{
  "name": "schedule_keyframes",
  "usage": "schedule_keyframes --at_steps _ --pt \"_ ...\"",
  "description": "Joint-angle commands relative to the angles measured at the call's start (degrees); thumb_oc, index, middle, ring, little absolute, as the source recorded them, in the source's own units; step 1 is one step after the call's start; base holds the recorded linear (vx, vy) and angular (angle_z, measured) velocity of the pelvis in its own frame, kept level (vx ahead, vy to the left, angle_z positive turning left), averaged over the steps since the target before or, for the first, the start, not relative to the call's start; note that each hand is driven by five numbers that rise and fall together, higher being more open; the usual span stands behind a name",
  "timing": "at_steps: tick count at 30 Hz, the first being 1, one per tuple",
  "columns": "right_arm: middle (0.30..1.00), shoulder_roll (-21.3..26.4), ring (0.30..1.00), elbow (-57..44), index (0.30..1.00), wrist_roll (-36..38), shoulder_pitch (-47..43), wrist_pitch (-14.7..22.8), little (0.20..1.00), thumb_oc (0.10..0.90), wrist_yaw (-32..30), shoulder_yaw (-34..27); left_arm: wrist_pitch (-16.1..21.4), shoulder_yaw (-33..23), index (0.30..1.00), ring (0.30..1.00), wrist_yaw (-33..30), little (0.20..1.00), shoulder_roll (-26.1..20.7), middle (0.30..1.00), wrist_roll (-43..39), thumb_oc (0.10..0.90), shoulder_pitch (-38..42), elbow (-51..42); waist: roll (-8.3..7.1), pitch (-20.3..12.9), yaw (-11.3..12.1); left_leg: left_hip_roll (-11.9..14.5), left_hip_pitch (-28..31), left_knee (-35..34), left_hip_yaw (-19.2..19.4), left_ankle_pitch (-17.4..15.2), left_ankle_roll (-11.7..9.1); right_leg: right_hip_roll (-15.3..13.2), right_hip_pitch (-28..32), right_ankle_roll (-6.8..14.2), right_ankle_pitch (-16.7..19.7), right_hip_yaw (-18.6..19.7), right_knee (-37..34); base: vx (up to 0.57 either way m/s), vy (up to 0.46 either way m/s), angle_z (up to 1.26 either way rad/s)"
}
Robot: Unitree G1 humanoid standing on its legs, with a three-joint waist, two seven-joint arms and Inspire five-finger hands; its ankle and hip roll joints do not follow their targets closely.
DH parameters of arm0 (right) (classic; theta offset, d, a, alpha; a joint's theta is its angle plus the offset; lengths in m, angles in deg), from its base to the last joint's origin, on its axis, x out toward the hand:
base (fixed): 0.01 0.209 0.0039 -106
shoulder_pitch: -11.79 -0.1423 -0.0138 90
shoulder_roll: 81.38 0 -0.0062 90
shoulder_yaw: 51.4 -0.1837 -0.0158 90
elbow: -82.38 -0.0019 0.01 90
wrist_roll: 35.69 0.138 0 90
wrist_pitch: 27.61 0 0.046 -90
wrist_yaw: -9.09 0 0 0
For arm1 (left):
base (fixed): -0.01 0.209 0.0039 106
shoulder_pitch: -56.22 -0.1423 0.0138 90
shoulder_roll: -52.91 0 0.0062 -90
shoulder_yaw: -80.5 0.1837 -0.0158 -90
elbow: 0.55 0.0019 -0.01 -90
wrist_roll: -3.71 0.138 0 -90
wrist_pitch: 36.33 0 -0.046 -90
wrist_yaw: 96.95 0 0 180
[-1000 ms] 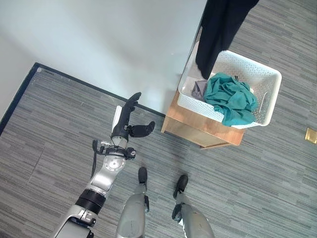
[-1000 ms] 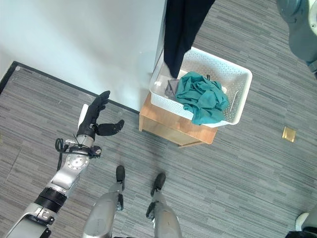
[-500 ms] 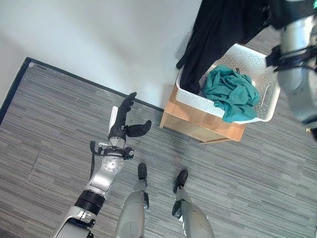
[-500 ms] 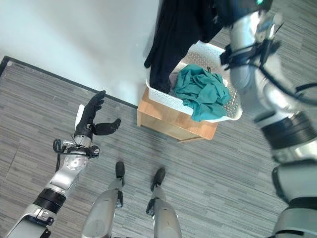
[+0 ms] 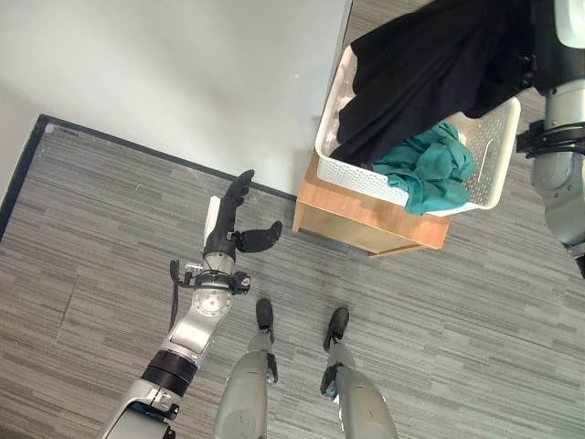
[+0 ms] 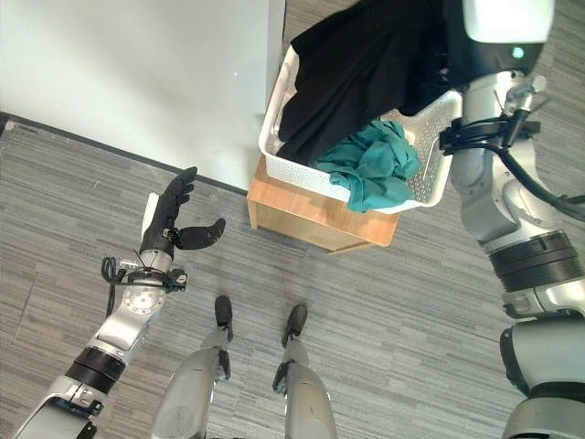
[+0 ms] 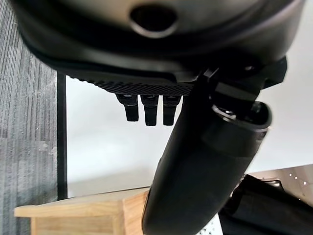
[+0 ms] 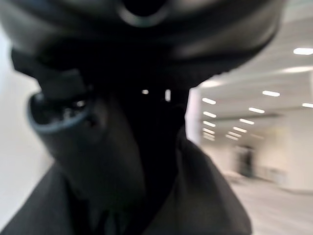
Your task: Pick up bed clothes into laundry basket.
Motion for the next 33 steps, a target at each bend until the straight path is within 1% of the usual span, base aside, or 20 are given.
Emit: schedule_keyframes --at_steps 1,2,3,4,5,7,10,15,16,17,18,23,25,26,28,33 --pt "0.3 8.53 0.3 -5.04 0.3 1.86 -11.59 -0.31 0.3 0.4 -4.22 -4.12 4.06 4.64 0.9 0.9 -1.96 0.9 1.05 0.9 1.42 0.8 6.12 -2.97 5.33 0.44 -0.28 2.93 2.63 -6.95 2.43 0.66 -6.19 -1.77 7.91 7.35 -16.05 -1.56 3.6 0.0 0.012 -0.16" --pt "0.3 6.6 0.3 -4.8 0.3 2.4 -9.13 -0.16 0.3 0.4 -4.16 -5.09 3.89 4.67 0.9 0.9 -2.48 0.9 1.63 0.9 1.31 0.8 7.07 -2.31 5.35 0.92 -0.65 2.78 2.17 -6.95 2.33 0.54 -5.92 -1.66 7.27 7.46 -15.71 -0.68 3.28 0.0 0.012 -0.19" --pt "0.3 6.6 0.3 -4.85 0.3 2.38 -8.98 -0.17 0.3 0.4 -4.15 -5.23 3.9 4.72 0.9 0.9 -2.49 0.9 1.61 0.9 1.31 0.8 7.07 -2.3 5.32 0.89 -0.59 2.78 2.15 -6.95 2.34 0.54 -5.92 -1.66 7.24 7.46 -15.7 -0.67 3.28 0.01 0.015 -0.23" --pt "0.3 5.44 0.3 -4.48 0.3 2.06 -7.12 -0.2 0.3 0.4 -3.89 -5.98 3.75 4.7 0.9 0.9 -2.89 0.9 1.88 0.9 1.44 0.8 7.85 -2.06 5.49 1.46 -0.79 2.66 1.52 -6.95 2.37 0.7 -5.88 -1.62 6.58 7.51 -15.46 -0.43 3.11 0.0 0.005 -0.2" --pt "0.3 5.43 0.3 -4.59 0.3 2.01 -6.85 -0.2 0.3 0.4 -3.86 -6.25 3.76 4.79 0.9 0.9 -2.9 0.9 1.84 0.9 1.45 0.8 7.86 -2.04 5.42 1.41 -0.71 2.64 1.49 -6.95 2.37 0.7 -5.88 -1.64 6.53 7.52 -15.48 -0.43 3.13 -0.01 0.003 -0.19" --pt "0.3 4.71 0.3 -3.68 0.3 1.15 -6.36 -0.6 0.3 0.4 -3.3 -5.83 3.53 5.06 0.9 0.9 -3.15 0.9 2.16 0.9 1.71 0.8 9.34 -1.41 5.32 2.51 -0.55 2.72 0.2 -6.95 2.31 1.3 -5.88 -1.58 5.39 7.51 -14.82 -0.53 2.92 -0.04 -0.012 -0.13" --pt "0.3 4.07 0.3 -2.18 0.3 0.47 -6.85 -0.82 0.3 0.4 -2.83 -4.7 3.32 5.31 0.9 0.9 -3.6 0.9 2.22 0.9 2.14 0.8 10.68 -0.52 4.78 3.47 -0.44 2.88 -1.19 -6.95 2.05 1.47 -6.32 -1.46 4.47 7.7 -14.62 -0.95 2.47 -0.02 -0.021 -0.08" --pt "0.3 3.78 0.3 1.24 0.3 0.25 -11.13 -1.26 0.3 0.4 -2.88 -0.99 3.45 5.39 0.9 0.9 -3.83 0.9 2.07 0.9 1.93 0.8 11.37 0.68 3.96 3.47 0.38 3.19 -4.0 -6.95 1.25 1.98 -6.81 -0.97 2.49 7.93 -13.77 -1.44 1.62 -0.01 -0.017 0.05" --pt "0.3 4.23 0.3 2.57 0.3 0.32 -14.51 -1.37 0.3 0.4 -2.99 1.15 3.75 5.46 0.9 0.9 -3.86 0.9 1.87 0.9 1.65 0.8 11.26 0.95 3.43 3.47 1.15 3.33 -5.14 -6.95 0.97 2.21 -7.14 -0.84 1.88 8.09 -13.33 -1.59 0.93 0.0 -0.013 0.04" --pt "0.3 4.21 0.3 2.83 0.3 0.41 -15.03 -1.31 0.3 0.4 -3.05 1.62 3.76 5.33 0.9 0.9 -3.86 0.9 1.95 0.9 1.64 0.8 11.32 0.97 3.52 3.47 1.05 3.34 -5.23 -6.95 0.97 2.23 -7.14 -0.82 1.81 8.08 -13.3 -1.58 0.9 0.0 0.0 0.0" --pt "0.3 5.03 0.3 4.41 0.3 0.83 -19.54 -1.31 0.3 0.4 -3.18 4.75 4.04 5.24 0.9 0.9 -3.87 0.9 1.71 0.9 1.06 0.8 11.39 1.21 3.1 3.47 1.65 3.49 -6.1 -6.95 0.72 2.45 -7.45 -0.67 1.4 8.27 -13.06 -1.88 0.38 0.0 0.0 0.0" --pt "0.3 6.06 0.3 7.46 0.3 1.76 -29.63 -1.16 0.3 0.4 -3.73 11.87 4.69 5.68 0.9 0.9 -3.48 0.9 1.76 0.9 -0.16 0.8 11.2 1.65 2.35 3.47 3.29 3.63 -6.81 -6.95 0.07 2.54 -7.9 -0.41 1.63 8.53 -13.21 -2.65 0.29 0.01 -0.002 0.07" --pt "0.3 6.46 0.3 7.69 0.3 1.87 -31.28 -1.11 0.3 0.4 -4.17 12.92 4.92 5.84 0.9 0.9 -3.55 0.9 1.75 0.9 -0.62 0.8 11.22 1.65 2.14 3.47 3.85 3.58 -6.76 -6.95 -0.29 2.44 -7.91 -0.35 2.08 8.53 -13.32 -3.04 0.29 0.02 -0.01 0.08" --pt "0.3 6.43 0.3 7.86 0.3 1.96 -31.65 -1.07 0.3 0.4 -4.21 13.3 4.93 5.78 0.9 0.9 -3.55 0.9 1.85 0.9 -0.63 0.8 11.25 1.66 2.25 3.47 3.76 3.58 -6.78 -6.95 -0.31 2.43 -7.91 -0.35 2.08 8.53 -13.34 -3.07 0.29 0.02 -0.019 0.13" --pt "0.3 6.75 0.3 7.81 0.3 2.42 -32.82 -0.92 0.3 0.4 -4.21 14.3 5.03 5.86 0.9 0.9 -3.9 0.9 1.55 0.9 -0.92 0.8 11.66 1.88 1.86 3.47 4.19 3.64 -7.0 -6.95 -0.6 2.47 -7.99 -0.25 2.35 8.43 -13.51 -3.69 0.53 0.01 -0.028 0.08" --pt "0.3 5.61 0.3 6.99 0.3 2.14 -30.78 -0.79 0.3 0.4 -3.8 13.42 4.95 5.95 0.9 0.9 -4.72 0.9 1.72 0.9 -0.86 0.8 12.94 2.05 1.64 3.47 4.34 3.88 -8.34 -6.95 -1.01 2.65 -8.2 -0.03 1.12 8.28 -13.88 -4.58 1.5 -0.01 -0.016 0.15"
